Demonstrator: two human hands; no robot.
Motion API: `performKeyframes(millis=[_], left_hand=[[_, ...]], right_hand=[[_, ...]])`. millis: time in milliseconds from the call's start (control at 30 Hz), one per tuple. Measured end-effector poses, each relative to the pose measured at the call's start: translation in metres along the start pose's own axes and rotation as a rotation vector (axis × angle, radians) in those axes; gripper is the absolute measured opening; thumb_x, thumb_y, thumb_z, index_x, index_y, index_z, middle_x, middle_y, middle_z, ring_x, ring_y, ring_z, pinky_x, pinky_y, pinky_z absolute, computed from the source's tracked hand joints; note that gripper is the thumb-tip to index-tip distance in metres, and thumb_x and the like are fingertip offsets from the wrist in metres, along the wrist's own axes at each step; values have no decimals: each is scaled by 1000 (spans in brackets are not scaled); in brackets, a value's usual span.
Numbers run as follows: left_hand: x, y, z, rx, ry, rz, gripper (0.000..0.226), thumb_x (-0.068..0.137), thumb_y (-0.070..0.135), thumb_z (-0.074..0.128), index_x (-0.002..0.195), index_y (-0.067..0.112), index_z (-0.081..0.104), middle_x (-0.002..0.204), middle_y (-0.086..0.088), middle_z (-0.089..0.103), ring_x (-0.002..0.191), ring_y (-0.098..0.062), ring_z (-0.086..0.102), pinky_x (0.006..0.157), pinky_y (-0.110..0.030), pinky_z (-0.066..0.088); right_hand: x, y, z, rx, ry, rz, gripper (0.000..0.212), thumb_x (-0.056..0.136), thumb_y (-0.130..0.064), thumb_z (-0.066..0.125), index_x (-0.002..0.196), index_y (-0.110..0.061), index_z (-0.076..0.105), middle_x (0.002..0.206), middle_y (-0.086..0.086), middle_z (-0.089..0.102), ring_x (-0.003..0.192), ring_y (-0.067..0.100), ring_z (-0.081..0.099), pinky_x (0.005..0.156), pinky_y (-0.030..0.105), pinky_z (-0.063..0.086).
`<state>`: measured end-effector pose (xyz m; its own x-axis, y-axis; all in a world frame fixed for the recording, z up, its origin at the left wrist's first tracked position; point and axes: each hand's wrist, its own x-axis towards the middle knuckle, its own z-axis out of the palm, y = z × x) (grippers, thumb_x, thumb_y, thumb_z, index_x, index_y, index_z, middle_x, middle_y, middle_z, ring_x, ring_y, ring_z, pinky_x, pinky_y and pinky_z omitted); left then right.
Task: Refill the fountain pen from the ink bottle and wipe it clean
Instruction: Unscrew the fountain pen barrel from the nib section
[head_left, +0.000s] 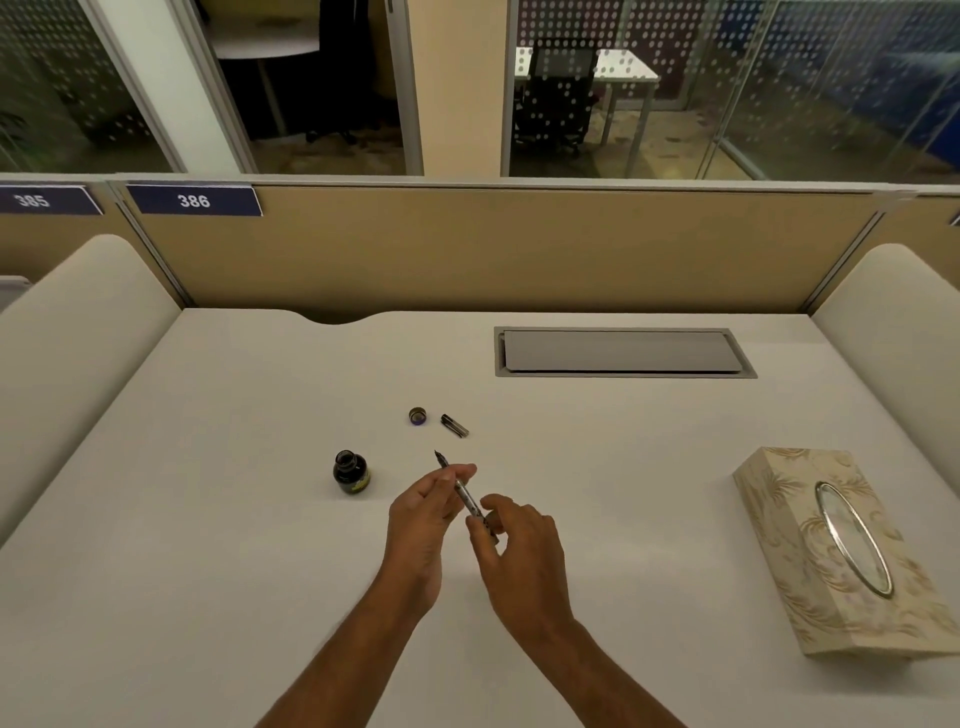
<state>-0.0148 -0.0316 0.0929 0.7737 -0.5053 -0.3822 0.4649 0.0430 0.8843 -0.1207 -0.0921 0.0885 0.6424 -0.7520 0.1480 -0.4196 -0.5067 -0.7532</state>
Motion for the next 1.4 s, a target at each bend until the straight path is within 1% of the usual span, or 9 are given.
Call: performKeyframes(millis=[67, 300, 667, 833, 1000, 1067, 1167, 1300, 1400], left_hand=[[2, 2, 3, -27, -13, -13, 27, 105, 15, 51, 113, 5, 75, 115, -7, 79, 119, -24, 69, 112, -42, 47], [1, 8, 10, -116, -65, -18, 28, 104, 12, 50, 119, -1, 71, 117, -11, 78, 116, -21, 71, 106, -39, 51], [-3, 9, 16, -247, -66, -83, 22, 102, 9, 55, 113, 0, 72, 113, -18, 78, 111, -26, 74, 97, -38, 54], [-4, 8, 17, -279, -52, -135, 21, 100, 9, 59, 113, 0, 71, 111, -20, 78, 110, -28, 74, 93, -38, 55], [-3, 11, 17, -331, -88, -154, 24, 102, 11, 56, 118, -1, 69, 116, -21, 76, 112, -29, 74, 87, -34, 61], [-3, 13, 17, -342, -102, -159, 24, 103, 11, 55, 117, -1, 69, 116, -21, 76, 112, -28, 73, 83, -31, 63], [-4, 13, 18, -376, -111, -166, 24, 103, 9, 53, 117, -2, 69, 117, -22, 76, 113, -28, 73, 83, -32, 64], [-3, 15, 16, -380, -132, -176, 24, 103, 9, 52, 117, -1, 69, 118, -21, 75, 113, -28, 73, 83, -31, 63], [-2, 16, 16, -363, -134, -177, 25, 104, 11, 51, 118, 0, 69, 119, -21, 75, 114, -28, 73, 88, -34, 60]], right_hand=[[1, -4, -2, 32, 19, -1, 22, 97, -38, 62, 111, -25, 71, 89, -8, 72, 81, 11, 56, 74, 28, 49], [6, -9, -7, 124, -24, 75, 27, 102, -32, 54, 91, -15, 72, 78, 1, 70, 76, 20, 60, 73, 41, 54], [9, -8, -10, 147, 52, 154, 16, 96, -28, 66, 93, -17, 78, 80, -4, 73, 76, 13, 64, 72, 34, 57], [8, -9, -15, 133, 78, 176, 10, 88, -32, 75, 85, -23, 76, 77, -12, 71, 75, 9, 64, 69, 29, 55], [8, -16, -23, 415, -89, 367, 35, 98, -47, 57, 79, -22, 73, 64, -3, 72, 61, 7, 67, 59, 21, 54], [10, -19, -26, 499, -85, 428, 31, 99, -38, 59, 77, -20, 73, 65, -1, 71, 60, 7, 63, 61, 21, 52], [14, -22, -29, 630, -16, 522, 9, 91, -21, 73, 84, -15, 73, 75, 1, 71, 71, 14, 64, 68, 27, 55], [17, -31, -35, 911, -58, 743, 24, 91, -32, 73, 89, -9, 73, 72, 7, 71, 64, 16, 65, 62, 26, 58], [19, -34, -36, 1032, -63, 834, 15, 94, -17, 70, 89, -4, 74, 73, 12, 69, 60, 16, 62, 59, 24, 58]])
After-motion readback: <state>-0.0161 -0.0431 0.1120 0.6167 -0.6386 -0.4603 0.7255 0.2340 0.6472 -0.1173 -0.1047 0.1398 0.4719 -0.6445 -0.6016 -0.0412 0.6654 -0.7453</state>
